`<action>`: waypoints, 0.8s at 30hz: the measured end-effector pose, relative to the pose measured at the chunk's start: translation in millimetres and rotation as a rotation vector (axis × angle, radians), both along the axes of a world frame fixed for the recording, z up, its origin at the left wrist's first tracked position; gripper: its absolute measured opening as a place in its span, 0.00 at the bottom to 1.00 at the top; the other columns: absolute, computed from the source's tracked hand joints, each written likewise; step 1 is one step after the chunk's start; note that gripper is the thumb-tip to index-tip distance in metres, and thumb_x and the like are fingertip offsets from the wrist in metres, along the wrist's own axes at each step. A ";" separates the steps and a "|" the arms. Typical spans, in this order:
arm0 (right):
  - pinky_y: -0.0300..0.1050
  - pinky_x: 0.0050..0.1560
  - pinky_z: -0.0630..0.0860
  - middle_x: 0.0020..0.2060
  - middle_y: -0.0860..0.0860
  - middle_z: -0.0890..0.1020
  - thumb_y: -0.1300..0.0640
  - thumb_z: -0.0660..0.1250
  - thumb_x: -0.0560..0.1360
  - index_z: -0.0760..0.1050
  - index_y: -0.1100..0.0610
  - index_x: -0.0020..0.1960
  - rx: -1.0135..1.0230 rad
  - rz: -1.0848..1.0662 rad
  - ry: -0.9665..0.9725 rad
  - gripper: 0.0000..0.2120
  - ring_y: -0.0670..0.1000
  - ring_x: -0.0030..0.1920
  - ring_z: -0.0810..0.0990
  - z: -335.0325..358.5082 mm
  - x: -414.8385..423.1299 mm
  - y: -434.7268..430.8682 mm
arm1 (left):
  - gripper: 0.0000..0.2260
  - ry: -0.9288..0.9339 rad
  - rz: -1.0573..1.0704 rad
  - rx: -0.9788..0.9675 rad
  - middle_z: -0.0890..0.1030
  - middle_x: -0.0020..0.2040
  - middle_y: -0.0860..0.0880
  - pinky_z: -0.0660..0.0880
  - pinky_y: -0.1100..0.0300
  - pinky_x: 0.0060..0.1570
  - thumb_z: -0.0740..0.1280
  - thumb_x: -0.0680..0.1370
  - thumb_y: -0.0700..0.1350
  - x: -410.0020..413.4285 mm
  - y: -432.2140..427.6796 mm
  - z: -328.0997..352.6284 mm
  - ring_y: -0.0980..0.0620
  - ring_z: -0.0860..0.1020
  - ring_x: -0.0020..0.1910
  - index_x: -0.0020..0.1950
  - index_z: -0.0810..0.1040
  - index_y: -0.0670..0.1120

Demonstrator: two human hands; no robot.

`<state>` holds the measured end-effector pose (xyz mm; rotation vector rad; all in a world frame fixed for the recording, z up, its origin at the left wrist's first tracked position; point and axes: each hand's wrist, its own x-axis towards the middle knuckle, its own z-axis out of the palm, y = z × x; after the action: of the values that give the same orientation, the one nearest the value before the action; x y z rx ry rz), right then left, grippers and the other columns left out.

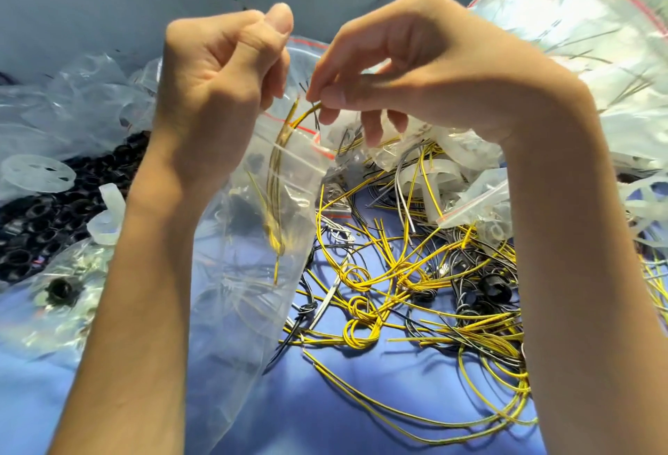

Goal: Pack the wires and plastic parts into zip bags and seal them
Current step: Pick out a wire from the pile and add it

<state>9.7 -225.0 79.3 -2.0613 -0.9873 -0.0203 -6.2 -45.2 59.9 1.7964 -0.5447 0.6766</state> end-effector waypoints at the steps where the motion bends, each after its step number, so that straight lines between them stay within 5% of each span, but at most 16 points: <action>1: 0.34 0.28 0.69 0.39 0.50 0.85 0.61 0.67 0.76 0.81 0.58 0.49 -0.024 -0.012 -0.009 0.05 0.45 0.29 0.80 -0.6 1.0 1.1 | 0.19 0.005 -0.003 -0.002 0.68 0.22 0.57 0.59 0.68 0.27 0.59 0.79 0.45 0.3 0.0 -0.3 0.60 0.63 0.24 0.28 0.68 0.46; 13: 0.31 0.33 0.69 0.34 0.40 0.81 0.61 0.70 0.73 0.81 0.49 0.48 -0.298 0.042 -0.024 0.09 0.40 0.30 0.77 -1.9 -2.3 14.5 | 0.19 -0.011 0.004 0.025 0.68 0.22 0.55 0.59 0.67 0.27 0.60 0.79 0.45 1.1 2.8 -0.7 0.58 0.63 0.24 0.28 0.68 0.46; 17: 0.41 0.37 0.74 0.43 0.49 0.84 0.67 0.69 0.72 0.82 0.52 0.51 -0.200 -0.010 -0.016 0.14 0.44 0.31 0.77 -0.4 0.4 3.7 | 0.20 -0.017 0.013 -0.017 0.68 0.21 0.55 0.58 0.68 0.26 0.59 0.80 0.44 1.8 7.4 1.1 0.59 0.63 0.23 0.27 0.68 0.48; 24: 0.44 0.46 0.78 0.38 0.51 0.84 0.67 0.68 0.70 0.82 0.59 0.50 0.002 -0.118 -0.086 0.10 0.45 0.39 0.81 -0.6 3.5 3.4 | 0.22 -0.004 0.005 -0.061 0.68 0.21 0.56 0.59 0.67 0.26 0.60 0.79 0.45 2.5 11.6 2.9 0.57 0.64 0.24 0.23 0.70 0.52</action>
<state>13.2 -221.6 78.7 -2.1297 -0.9159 -0.1728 -3.7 -33.7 62.8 1.7404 -0.5174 0.6928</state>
